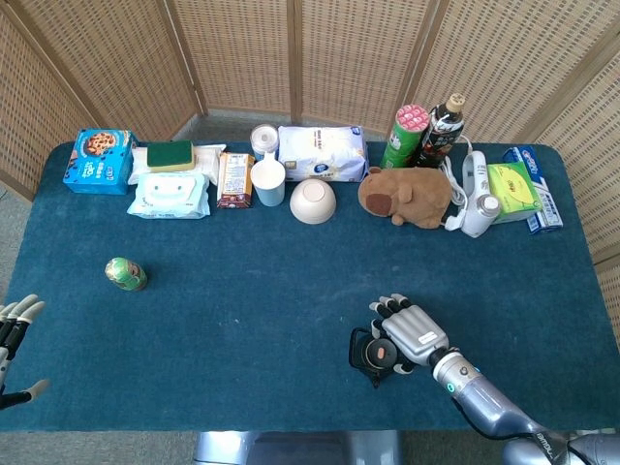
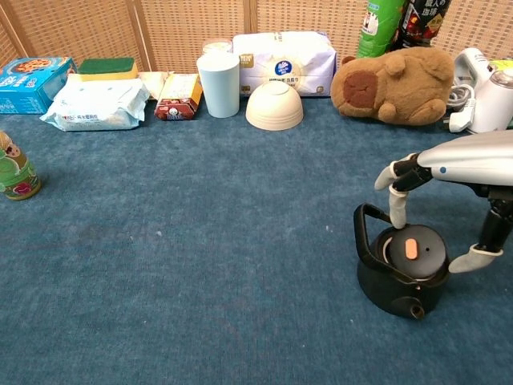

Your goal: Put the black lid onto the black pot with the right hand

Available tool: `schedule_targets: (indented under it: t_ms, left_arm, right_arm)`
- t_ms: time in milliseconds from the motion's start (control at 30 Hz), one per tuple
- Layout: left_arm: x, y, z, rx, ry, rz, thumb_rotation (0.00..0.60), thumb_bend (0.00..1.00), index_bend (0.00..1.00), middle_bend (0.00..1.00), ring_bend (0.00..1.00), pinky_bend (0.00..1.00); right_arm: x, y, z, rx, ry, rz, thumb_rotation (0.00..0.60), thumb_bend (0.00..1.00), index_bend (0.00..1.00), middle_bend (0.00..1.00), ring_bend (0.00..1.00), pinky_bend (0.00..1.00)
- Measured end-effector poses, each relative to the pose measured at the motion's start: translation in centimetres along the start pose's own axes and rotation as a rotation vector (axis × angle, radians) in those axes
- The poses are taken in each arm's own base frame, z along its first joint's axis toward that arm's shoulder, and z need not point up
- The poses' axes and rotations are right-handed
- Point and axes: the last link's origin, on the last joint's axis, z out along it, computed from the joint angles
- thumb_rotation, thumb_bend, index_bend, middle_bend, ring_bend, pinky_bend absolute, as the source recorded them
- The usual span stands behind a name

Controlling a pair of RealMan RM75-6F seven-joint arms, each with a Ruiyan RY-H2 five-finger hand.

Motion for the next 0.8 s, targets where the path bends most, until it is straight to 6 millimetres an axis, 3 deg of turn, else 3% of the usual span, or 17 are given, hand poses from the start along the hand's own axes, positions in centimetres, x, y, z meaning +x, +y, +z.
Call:
schedule_targets:
  t_ms: [367,800]
  left_arm:
    - [0.0,0.0,0.0,0.0,-0.001,0.001,0.6,0.08,0.0,0.0,0.0,0.0]
    - [0.0,0.1,-0.1,-0.004,-0.002,0.002,0.6,0.08,0.0,0.0,0.0,0.0]
  right_arm:
    - [0.5,0.5,-0.5,-0.014,0.011,0.011,0.6,0.22,0.22,0.1,0.08,0.0]
    - [2.5,1.3,-1.9,-0.058,0.037,0.052,0.6,0.22,0.15,0.09,0.08,0.0]
